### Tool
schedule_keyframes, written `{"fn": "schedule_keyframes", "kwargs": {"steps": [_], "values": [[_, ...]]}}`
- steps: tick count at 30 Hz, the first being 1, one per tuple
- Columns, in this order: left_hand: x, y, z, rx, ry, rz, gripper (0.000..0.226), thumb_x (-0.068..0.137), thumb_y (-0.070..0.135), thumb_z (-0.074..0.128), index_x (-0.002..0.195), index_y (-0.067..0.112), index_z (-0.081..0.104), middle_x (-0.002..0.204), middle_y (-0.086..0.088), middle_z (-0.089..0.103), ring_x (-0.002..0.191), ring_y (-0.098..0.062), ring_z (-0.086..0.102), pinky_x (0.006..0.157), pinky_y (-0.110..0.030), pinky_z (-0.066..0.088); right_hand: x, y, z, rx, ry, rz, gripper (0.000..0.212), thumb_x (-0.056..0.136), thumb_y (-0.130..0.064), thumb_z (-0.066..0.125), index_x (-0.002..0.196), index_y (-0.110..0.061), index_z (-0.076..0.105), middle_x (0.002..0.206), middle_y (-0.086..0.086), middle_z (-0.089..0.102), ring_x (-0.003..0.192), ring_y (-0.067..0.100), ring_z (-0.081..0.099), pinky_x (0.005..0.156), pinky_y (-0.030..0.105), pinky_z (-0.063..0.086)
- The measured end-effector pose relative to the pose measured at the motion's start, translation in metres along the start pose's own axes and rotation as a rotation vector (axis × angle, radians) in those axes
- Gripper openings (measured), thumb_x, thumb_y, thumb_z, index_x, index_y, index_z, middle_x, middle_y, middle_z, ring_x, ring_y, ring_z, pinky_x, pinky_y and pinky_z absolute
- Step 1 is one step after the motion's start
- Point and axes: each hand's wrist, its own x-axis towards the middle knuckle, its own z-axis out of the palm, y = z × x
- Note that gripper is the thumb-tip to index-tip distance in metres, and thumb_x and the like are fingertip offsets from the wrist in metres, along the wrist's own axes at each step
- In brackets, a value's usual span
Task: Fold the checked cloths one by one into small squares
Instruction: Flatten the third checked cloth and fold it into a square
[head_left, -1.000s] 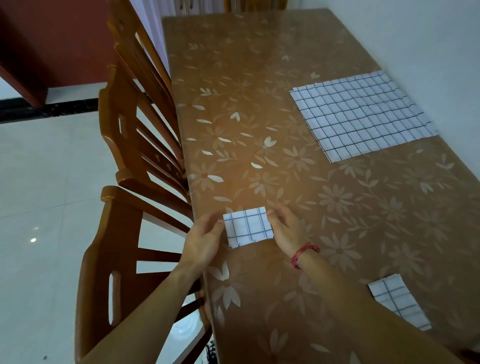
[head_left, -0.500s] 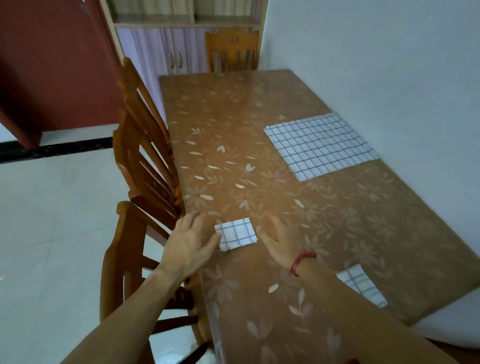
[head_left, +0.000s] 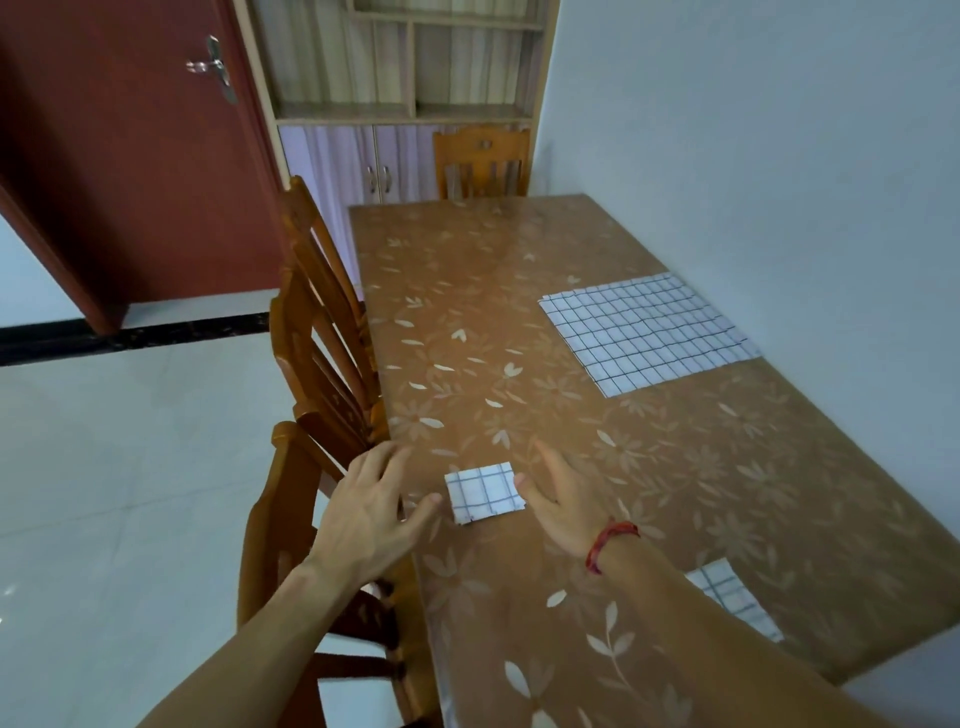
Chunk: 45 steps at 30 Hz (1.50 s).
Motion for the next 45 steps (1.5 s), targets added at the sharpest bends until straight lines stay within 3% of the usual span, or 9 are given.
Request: {"fn": "schedule_keyframes", "kwargs": {"steps": [5, 12, 17, 23, 33, 45], "values": [[-0.006, -0.01, -0.021, 0.073, 0.061, -0.092, 0.076, 0.085, 0.074, 0.03, 0.145, 0.027, 0.039, 0.151, 0.002, 0.037, 0.14, -0.02, 0.031, 0.111, -0.039, 0.033, 0.012, -0.022, 0.006, -0.015, -0.015, -0.092, 0.058, 0.083, -0.065, 0.034, 0.137, -0.043, 0.033, 0.131, -0.014, 0.051, 0.12, 0.015, 0.048, 0.1, 0.04, 0.042], [-0.041, -0.045, -0.062, 0.143, 0.165, -0.216, 0.073, 0.088, 0.071, 0.029, 0.142, 0.024, 0.041, 0.146, -0.001, 0.043, 0.134, -0.023, 0.036, 0.106, -0.042, 0.039, 0.025, -0.082, 0.024, 0.024, -0.105, -0.308, 0.065, 0.087, -0.063, 0.034, 0.146, -0.037, 0.026, 0.145, -0.006, 0.041, 0.134, 0.018, 0.037, 0.109, 0.047, 0.035], [-0.078, -0.065, -0.087, 0.175, 0.219, -0.359, 0.075, 0.087, 0.073, 0.026, 0.141, 0.024, 0.042, 0.145, -0.002, 0.044, 0.133, -0.023, 0.038, 0.103, -0.043, 0.042, 0.025, -0.128, 0.043, -0.011, -0.184, -0.462, 0.065, 0.092, -0.059, 0.037, 0.149, -0.032, 0.022, 0.149, -0.003, 0.036, 0.137, 0.018, 0.031, 0.111, 0.039, 0.031], [-0.109, -0.083, -0.109, 0.194, 0.271, -0.442, 0.075, 0.086, 0.072, 0.027, 0.141, 0.023, 0.041, 0.144, -0.003, 0.044, 0.132, -0.024, 0.04, 0.101, -0.043, 0.046, 0.016, -0.172, 0.065, -0.035, -0.243, -0.555, 0.066, 0.09, -0.061, 0.035, 0.149, -0.034, 0.022, 0.143, -0.007, 0.04, 0.13, 0.017, 0.039, 0.106, 0.04, 0.039], [-0.099, -0.153, -0.143, 0.183, 0.302, -0.424, 0.075, 0.085, 0.07, 0.028, 0.141, 0.022, 0.043, 0.143, -0.005, 0.046, 0.131, -0.026, 0.042, 0.098, -0.042, 0.047, 0.028, -0.232, 0.097, -0.118, -0.211, -0.577, 0.063, 0.093, -0.057, 0.037, 0.149, -0.033, 0.021, 0.149, -0.005, 0.036, 0.132, 0.019, 0.038, 0.106, 0.043, 0.039], [-0.065, -0.334, -0.201, 0.125, 0.205, -0.326, 0.076, 0.083, 0.07, 0.028, 0.141, 0.023, 0.042, 0.144, -0.003, 0.044, 0.131, -0.025, 0.04, 0.1, -0.04, 0.044, 0.096, -0.37, 0.18, -0.245, -0.138, -0.407, 0.066, 0.091, -0.065, 0.028, 0.149, -0.035, 0.02, 0.153, -0.001, 0.034, 0.141, 0.024, 0.029, 0.114, 0.05, 0.027]]}}
